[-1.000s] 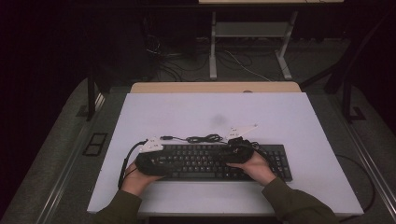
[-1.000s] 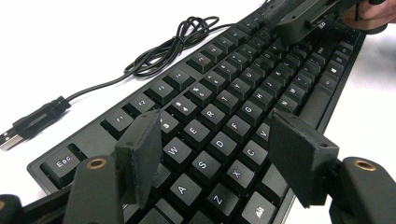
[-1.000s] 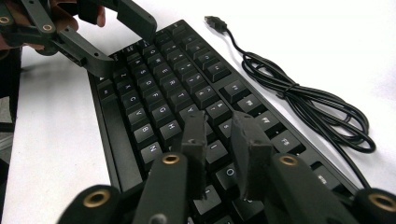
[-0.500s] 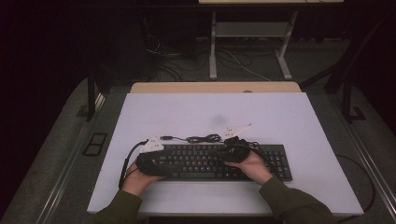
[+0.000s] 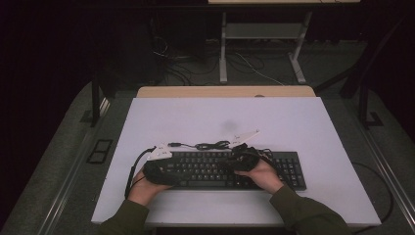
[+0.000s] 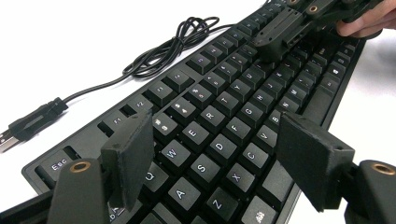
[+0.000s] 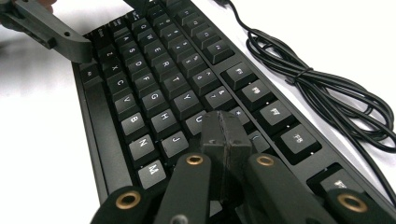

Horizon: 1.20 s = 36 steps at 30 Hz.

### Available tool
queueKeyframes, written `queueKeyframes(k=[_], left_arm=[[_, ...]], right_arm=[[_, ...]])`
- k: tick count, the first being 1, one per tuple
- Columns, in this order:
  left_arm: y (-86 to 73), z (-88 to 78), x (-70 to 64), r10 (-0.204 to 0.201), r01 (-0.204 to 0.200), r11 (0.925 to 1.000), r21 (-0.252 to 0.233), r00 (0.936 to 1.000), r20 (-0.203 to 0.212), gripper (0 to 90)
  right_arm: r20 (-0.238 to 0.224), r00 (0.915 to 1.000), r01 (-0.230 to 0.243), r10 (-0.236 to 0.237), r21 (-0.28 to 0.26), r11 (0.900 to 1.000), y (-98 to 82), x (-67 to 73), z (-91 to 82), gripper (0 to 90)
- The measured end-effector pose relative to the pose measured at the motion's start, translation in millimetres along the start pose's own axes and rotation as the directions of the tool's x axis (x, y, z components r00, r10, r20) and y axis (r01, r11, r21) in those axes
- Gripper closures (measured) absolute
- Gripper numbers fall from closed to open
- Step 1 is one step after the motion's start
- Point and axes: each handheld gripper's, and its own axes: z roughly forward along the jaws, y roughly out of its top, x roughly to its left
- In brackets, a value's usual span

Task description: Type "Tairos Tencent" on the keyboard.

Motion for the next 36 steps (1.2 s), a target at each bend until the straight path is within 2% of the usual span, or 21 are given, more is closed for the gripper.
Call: queueKeyframes(k=[8,19,36], left_arm=[[-0.1,0.3,-0.1,0.001,-0.001,1.0000,0.000,1.0000,-0.003,27.0],[-0.2,0.0,0.1,0.001,-0.001,1.0000,0.000,1.0000,-0.004,27.0],[-0.3,-0.2,0.2,0.004,-0.004,1.0000,0.002,1.0000,-0.006,27.0]], right_arm=[[0.001,1.0000,-0.002,0.002,0.003,1.000,0.1,-0.3,0.2,89.4],[0.011,0.9999,0.004,-0.004,0.036,0.999,-0.5,2.0,4.3,89.5],[0.012,0.9999,-0.011,0.011,0.021,1.000,-0.3,-0.2,0.4,89.4]])
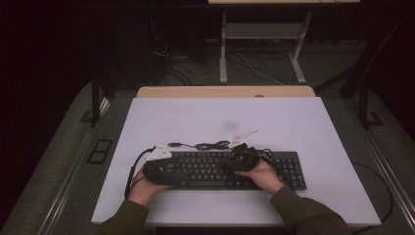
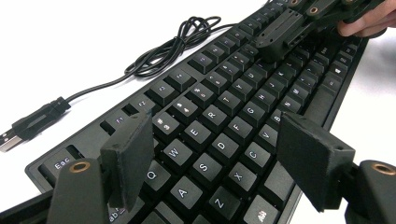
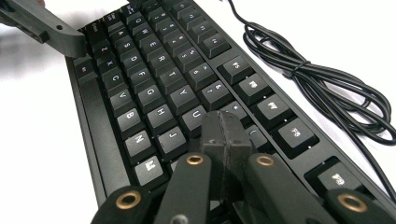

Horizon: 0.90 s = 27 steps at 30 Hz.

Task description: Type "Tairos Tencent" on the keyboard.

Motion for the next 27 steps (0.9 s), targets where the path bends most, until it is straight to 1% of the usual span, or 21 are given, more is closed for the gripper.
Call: queueKeyframes(k=[4,8,10,14,20,23,25,27], left_arm=[[-0.1,0.0,0.0,-0.004,0.004,1.0000,-0.001,1.0000,0.000,27.0],[-0.2,0.1,0.2,-0.005,0.005,1.0000,-0.001,1.0000,0.001,27.0],[-0.2,-0.1,0.4,-0.006,0.006,1.0000,-0.002,1.0000,0.000,27.1],[-0.3,0.1,0.4,-0.004,0.004,1.0000,-0.001,1.0000,0.000,27.4],[-0.1,0.0,0.5,-0.006,0.006,1.0000,-0.003,1.0000,0.000,28.9],[0.0,0.0,0.5,-0.005,0.005,1.0000,-0.003,1.0000,-0.001,30.8],[0.1,0.3,0.5,-0.004,0.004,1.0000,0.000,1.0000,0.001,32.8],[0.3,0.9,0.2,-0.007,0.007,1.0000,0.002,1.0000,-0.001,35.4]], right_arm=[[-0.006,1.0000,-0.002,0.002,-0.012,1.000,0.0,-0.1,-0.6,89.0],[-0.013,0.9999,0.000,0.000,-0.025,1.000,0.2,-1.0,-2.5,85.3],[-0.021,0.9998,-0.007,0.006,-0.037,0.999,0.3,-1.4,-3.8,82.5],[-0.034,0.9994,-0.008,0.006,-0.060,0.998,0.5,-2.5,-6.7,74.2],[-0.064,0.9979,-0.008,0.002,-0.086,0.996,0.3,-3.3,-9.9,57.0],[-0.076,0.9971,-0.012,0.005,-0.089,0.996,-0.2,-3.9,-10.6,48.9],[-0.064,0.9980,-0.010,0.004,-0.092,0.996,-0.7,-3.8,-10.6,42.6],[-0.047,0.9989,-0.002,-0.003,-0.107,0.994,-1.5,-3.3,-11.3,40.2]])
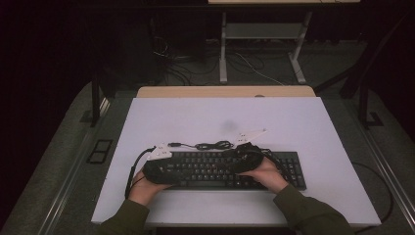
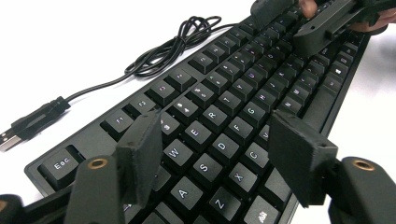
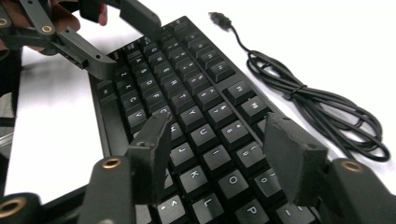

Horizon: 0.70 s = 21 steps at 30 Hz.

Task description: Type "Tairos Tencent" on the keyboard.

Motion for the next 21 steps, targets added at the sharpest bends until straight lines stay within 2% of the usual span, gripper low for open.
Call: queueKeyframes(k=[7,14,21], left_arm=[[1.0,0.8,-0.9,0.001,-0.001,1.0000,-0.003,1.0000,0.004,46.8],[3.3,2.3,-1.7,0.007,-0.007,1.0000,-0.001,0.9999,0.012,64.0],[6.8,7.1,-1.8,0.005,-0.006,0.9998,0.019,0.9992,0.041,82.2]], right_arm=[[0.007,0.9999,0.013,-0.013,-0.018,1.000,-0.3,2.2,-2.0,33.8],[0.015,0.9998,0.010,-0.010,-0.023,1.000,-2.0,2.2,-2.9,30.4],[0.016,0.9998,0.011,-0.011,-0.024,1.000,-2.9,2.0,-3.2,29.2]])
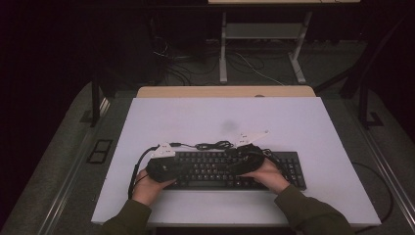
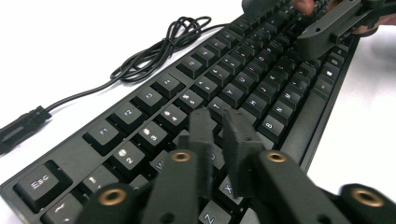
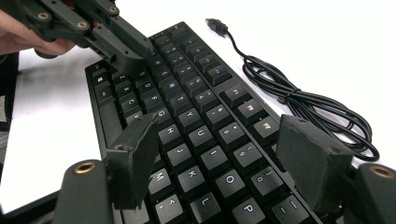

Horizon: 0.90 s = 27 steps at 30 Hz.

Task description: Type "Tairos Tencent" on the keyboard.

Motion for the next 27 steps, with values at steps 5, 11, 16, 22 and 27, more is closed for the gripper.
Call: queueKeyframes(k=[5,11,16,22,27], left_arm=[[2.6,3.6,0.7,0.005,-0.005,0.9998,0.019,0.9999,0.014,88.9],[4.7,8.1,2.8,0.009,-0.009,0.9997,0.022,0.9999,0.008,88.9],[5.9,13.0,4.6,0.008,-0.008,0.9994,0.032,1.0000,-0.001,88.9],[6.4,17.0,6.9,-0.001,0.002,0.9994,0.034,0.9998,-0.020,88.9],[8.7,19.5,8.5,-0.003,0.004,0.9996,0.029,0.9998,-0.022,88.8]], right_arm=[[0.008,1.0000,-0.005,0.005,0.001,1.000,-0.4,-1.2,-0.4,28.9],[0.009,1.0000,-0.004,0.004,0.003,1.000,-1.2,-0.8,0.5,28.5],[0.016,0.9999,-0.003,0.003,0.005,1.000,-1.4,-1.6,0.2,28.1],[0.020,0.9998,-0.005,0.005,0.006,1.000,-1.7,-2.1,0.3,27.9],[0.022,0.9997,-0.007,0.007,0.005,1.000,-2.0,-1.8,1.0,27.9]])
